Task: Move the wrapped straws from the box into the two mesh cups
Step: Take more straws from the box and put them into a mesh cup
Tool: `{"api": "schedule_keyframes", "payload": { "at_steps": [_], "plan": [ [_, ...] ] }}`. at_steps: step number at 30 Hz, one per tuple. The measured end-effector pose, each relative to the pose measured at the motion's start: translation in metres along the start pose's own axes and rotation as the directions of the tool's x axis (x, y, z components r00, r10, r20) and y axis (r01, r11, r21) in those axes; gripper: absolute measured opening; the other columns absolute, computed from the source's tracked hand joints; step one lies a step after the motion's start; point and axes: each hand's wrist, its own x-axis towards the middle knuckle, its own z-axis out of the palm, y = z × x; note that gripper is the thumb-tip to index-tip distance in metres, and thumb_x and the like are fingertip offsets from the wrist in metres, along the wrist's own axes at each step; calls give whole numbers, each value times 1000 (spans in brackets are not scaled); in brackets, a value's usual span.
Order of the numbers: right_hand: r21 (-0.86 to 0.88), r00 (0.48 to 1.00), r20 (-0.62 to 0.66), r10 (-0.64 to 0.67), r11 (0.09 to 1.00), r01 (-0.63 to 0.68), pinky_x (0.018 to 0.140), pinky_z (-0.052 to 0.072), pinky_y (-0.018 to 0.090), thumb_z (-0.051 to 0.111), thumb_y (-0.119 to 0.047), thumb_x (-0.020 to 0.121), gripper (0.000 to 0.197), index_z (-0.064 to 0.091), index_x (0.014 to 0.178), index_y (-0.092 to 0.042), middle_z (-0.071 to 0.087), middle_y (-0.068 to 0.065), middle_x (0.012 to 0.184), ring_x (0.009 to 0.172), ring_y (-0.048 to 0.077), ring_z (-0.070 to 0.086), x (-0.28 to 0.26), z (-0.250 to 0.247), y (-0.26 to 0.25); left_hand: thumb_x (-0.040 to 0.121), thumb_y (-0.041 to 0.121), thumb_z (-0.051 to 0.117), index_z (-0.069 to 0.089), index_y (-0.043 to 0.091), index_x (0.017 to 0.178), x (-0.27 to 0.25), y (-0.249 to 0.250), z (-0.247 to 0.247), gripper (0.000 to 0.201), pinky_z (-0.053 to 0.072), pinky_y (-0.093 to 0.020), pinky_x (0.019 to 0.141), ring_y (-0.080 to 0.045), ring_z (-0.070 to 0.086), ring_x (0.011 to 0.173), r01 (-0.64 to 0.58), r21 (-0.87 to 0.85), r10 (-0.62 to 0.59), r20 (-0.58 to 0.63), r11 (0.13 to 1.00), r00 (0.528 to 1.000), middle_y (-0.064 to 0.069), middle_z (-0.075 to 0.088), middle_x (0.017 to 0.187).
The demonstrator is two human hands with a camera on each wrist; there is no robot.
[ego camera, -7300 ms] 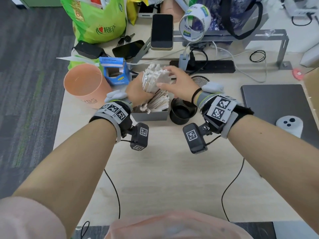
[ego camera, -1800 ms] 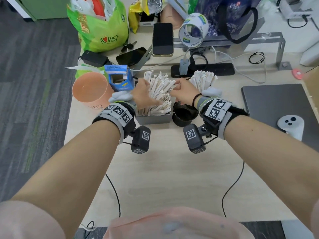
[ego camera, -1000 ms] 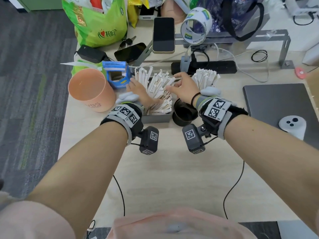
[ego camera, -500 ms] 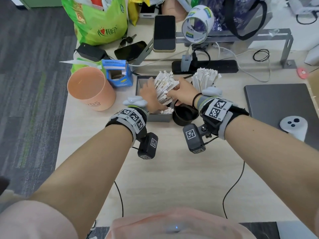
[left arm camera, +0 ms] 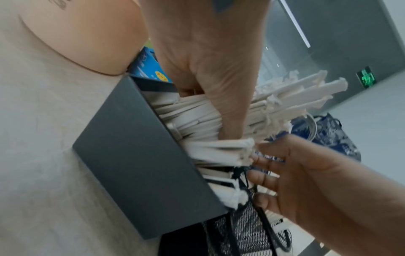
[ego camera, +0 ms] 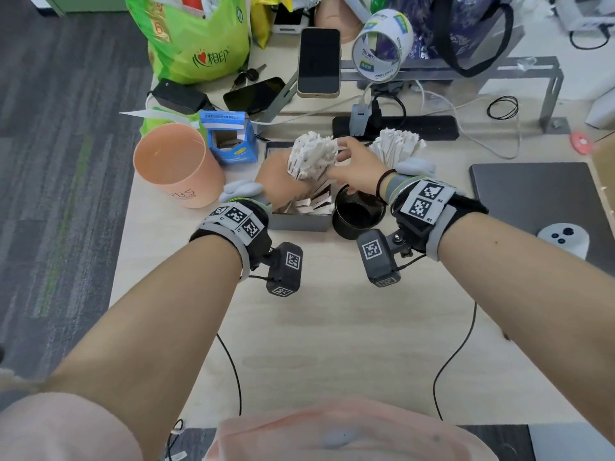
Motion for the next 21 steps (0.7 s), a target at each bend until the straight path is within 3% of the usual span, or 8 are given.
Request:
{"api": "schedule_keyframes", "payload": {
  "at_steps": [1, 4, 9, 11, 13, 16, 19, 21],
  "plan": [
    [-10, 1000, 1, -1, 1000, 1, 55, 43, 20, 64, -21, 80, 64, 35, 137, -17, 47, 1, 116, 92, 20, 56, 1, 0, 0, 77, 23, 74, 60, 7, 117, -1, 0, -1, 45, 42, -16, 74, -14, 59, 90, 0, 9, 0, -8, 1000, 1000, -6, 63, 108],
    [-35, 1000, 1, -10, 999, 10, 54, 44, 19, 63, -23, 81, 67, 32, 140, -18, 43, 1, 121, 92, 20, 57, 0, 0, -1, 75, 35, 76, 62, 13, 117, -8, -3, -7, 50, 44, -27, 85, -22, 62, 107, -62, -24, 60, -67, 998, 996, -8, 67, 116],
    [-50, 1000, -1, -22, 998, 22, 56, 42, 18, 66, -25, 80, 74, 29, 143, -17, 40, 0, 121, 101, 21, 55, 0, -1, -1, 72, 46, 75, 63, 14, 115, -12, -2, -17, 55, 52, -40, 92, -22, 64, 104, -54, -84, 47, -89, 995, 995, -6, 70, 112],
    [-51, 1000, 6, -17, 999, 17, 54, 41, 18, 65, -22, 81, 72, 29, 142, -16, 41, 0, 120, 98, 20, 54, -1, -1, -1, 78, 40, 71, 63, 9, 115, -11, -4, -17, 48, 50, -37, 90, -26, 62, 104, -3, -9, 2, -57, 1000, 998, -10, 68, 112],
    [-54, 1000, 0, -13, 998, 13, 54, 42, 19, 64, -22, 81, 70, 30, 141, -15, 44, 3, 125, 97, 21, 55, -1, -1, -1, 82, 27, 66, 63, 5, 109, -10, -7, -18, 35, 45, -32, 78, -28, 61, 97, 58, 49, -55, -59, 997, 997, -15, 68, 108],
    [-50, 1000, -13, -14, 999, 13, 57, 39, 17, 65, -22, 81, 69, 31, 140, -14, 46, 6, 129, 99, 21, 54, 0, 0, -3, 82, 19, 60, 65, 2, 104, -12, -6, -20, 28, 41, -29, 71, -28, 61, 91, 96, 34, -92, -105, 995, 990, -15, 67, 100],
    [-44, 999, -20, -24, 999, 24, 55, 38, 17, 64, -21, 81, 69, 30, 141, -16, 46, 5, 128, 100, 22, 56, -1, 0, -4, 84, 21, 63, 66, 1, 101, -13, -1, -19, 27, 40, -30, 72, -32, 63, 98, 41, 15, -40, -106, 999, 994, -19, 68, 101],
    [-54, 999, -16, -32, 998, 31, 56, 39, 17, 63, -21, 82, 69, 29, 141, -16, 45, 7, 132, 99, 21, 55, -1, 0, -5, 84, 30, 66, 65, 2, 104, -14, 1, -17, 33, 42, -33, 76, -31, 62, 100, 29, 97, -23, -57, 995, 998, -17, 68, 106]
  ]
}}
